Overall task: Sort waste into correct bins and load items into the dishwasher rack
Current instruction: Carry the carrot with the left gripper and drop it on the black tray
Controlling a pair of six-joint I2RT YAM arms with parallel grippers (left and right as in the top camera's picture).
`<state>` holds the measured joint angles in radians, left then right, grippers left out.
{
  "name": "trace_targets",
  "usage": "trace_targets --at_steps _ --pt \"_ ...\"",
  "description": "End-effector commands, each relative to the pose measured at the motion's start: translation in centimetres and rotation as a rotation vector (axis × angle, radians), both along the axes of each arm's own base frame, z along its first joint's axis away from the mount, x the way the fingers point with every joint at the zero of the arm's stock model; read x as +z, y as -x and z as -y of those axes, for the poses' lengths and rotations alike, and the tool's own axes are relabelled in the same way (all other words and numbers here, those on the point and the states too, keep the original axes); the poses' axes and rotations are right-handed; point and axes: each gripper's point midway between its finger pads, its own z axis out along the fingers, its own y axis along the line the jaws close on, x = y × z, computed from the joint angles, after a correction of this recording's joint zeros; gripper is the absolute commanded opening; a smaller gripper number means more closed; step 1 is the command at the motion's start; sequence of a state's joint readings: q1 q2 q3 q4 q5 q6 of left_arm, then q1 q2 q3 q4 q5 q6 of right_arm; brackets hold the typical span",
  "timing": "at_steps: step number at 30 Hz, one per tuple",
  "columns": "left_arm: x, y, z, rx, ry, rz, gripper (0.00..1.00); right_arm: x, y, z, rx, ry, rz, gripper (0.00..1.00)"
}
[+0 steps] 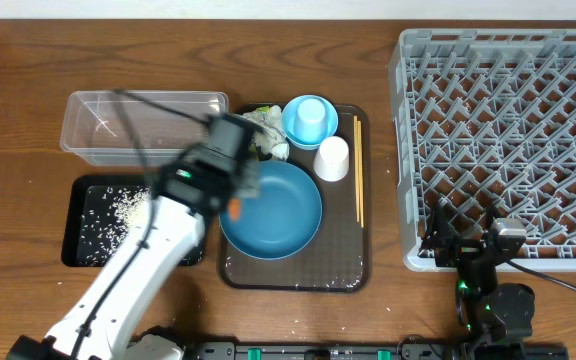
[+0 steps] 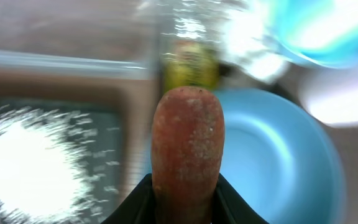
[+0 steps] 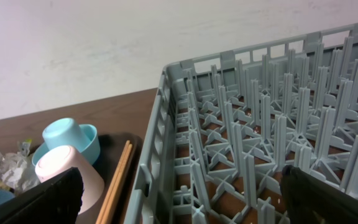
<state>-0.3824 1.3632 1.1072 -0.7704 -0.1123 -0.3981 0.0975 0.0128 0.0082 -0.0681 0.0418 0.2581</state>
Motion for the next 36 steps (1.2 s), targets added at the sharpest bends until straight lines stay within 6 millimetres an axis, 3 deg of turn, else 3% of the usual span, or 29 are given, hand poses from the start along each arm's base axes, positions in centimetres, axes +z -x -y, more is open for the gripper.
trace_targets --at_steps 1,5,8,14,19,23,32,36 --pt "-0.2 -0.5 -5.0 0.205 0.016 -0.016 0.26 -0.1 0.0 0.0 -0.001 0.013 0.000 0.99" --pt "-1.2 0.2 -10.8 0.436 0.035 -0.062 0.26 -0.1 0.0 0.0 -0.001 0.013 0.000 0.99" --pt "-2.2 1.1 -13.9 0.579 0.050 -0.089 0.26 -0.1 0.0 0.0 -0.001 0.013 0.000 0.99" --pt "-5.1 3.1 -17.7 0.767 0.065 -0.155 0.26 -0.1 0.0 0.0 -0.001 0.013 0.000 0.99" --pt "-8.3 4.8 -18.5 0.865 0.073 -0.232 0.26 -0.1 0.0 0.0 -0.001 0.013 0.000 0.99" --pt "-9.6 5.0 -18.6 0.872 0.069 -0.255 0.26 -0.1 0.0 0.0 -0.001 0.013 0.000 0.99" --pt "-9.8 4.3 -18.7 0.871 0.074 -0.234 0.41 -0.1 0.0 0.0 -0.001 0.013 0.000 0.99" --pt "-9.8 4.3 -18.7 0.859 0.069 -0.236 0.42 -0.1 0.0 0.0 -0.001 0.013 0.000 0.99"
